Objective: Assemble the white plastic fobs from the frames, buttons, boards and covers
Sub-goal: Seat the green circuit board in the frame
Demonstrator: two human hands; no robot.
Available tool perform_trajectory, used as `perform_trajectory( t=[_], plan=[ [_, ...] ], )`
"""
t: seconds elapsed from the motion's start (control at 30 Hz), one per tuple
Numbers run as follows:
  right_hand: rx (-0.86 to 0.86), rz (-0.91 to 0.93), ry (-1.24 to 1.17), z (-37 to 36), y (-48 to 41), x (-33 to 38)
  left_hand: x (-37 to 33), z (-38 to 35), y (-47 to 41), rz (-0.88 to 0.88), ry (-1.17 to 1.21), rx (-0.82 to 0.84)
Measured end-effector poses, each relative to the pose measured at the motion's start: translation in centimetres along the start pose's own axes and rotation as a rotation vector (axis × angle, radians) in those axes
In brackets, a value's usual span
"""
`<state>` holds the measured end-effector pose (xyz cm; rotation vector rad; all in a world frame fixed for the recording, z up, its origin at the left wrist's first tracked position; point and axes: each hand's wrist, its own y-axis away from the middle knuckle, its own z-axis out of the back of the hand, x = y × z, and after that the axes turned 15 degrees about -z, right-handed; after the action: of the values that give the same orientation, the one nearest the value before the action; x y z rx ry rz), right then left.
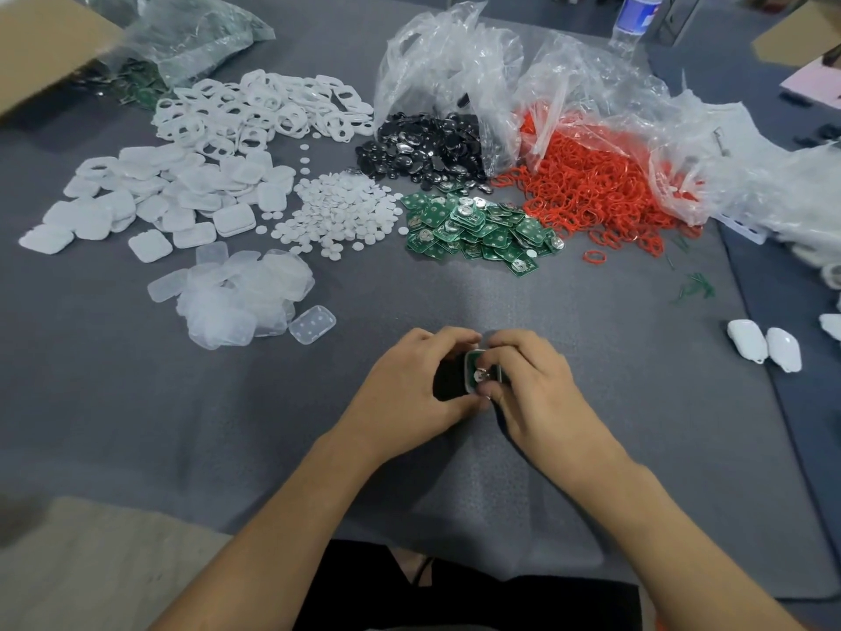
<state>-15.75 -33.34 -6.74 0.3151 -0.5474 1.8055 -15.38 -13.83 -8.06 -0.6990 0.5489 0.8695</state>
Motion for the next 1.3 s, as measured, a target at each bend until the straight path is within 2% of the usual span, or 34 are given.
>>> perform_trajectory(
  t=[0.5, 0.73, 0.87, 1.3],
  plan=[
    [0.037, -0.02, -0.008, 0.6, -0.2, 0.8, -0.2, 0.1, -0.1, -0.034, -0.039, 0.006],
    [0.068, -0.161, -0.088, 1.0, -0.6, 1.2, -0.1, 0.0, 0.0, -0.029, -0.035, 0.002],
    [0.095, -0.171, -0.08, 1.3, -0.9, 1.2, 0.0, 0.0, 0.0, -0.026, -0.037, 0.001],
    [-0.019, -0.203, -0.152, 0.7, 0.4, 0.7, -0.1, -0.2, -0.1, -0.055, -0.051, -0.024]
  ],
)
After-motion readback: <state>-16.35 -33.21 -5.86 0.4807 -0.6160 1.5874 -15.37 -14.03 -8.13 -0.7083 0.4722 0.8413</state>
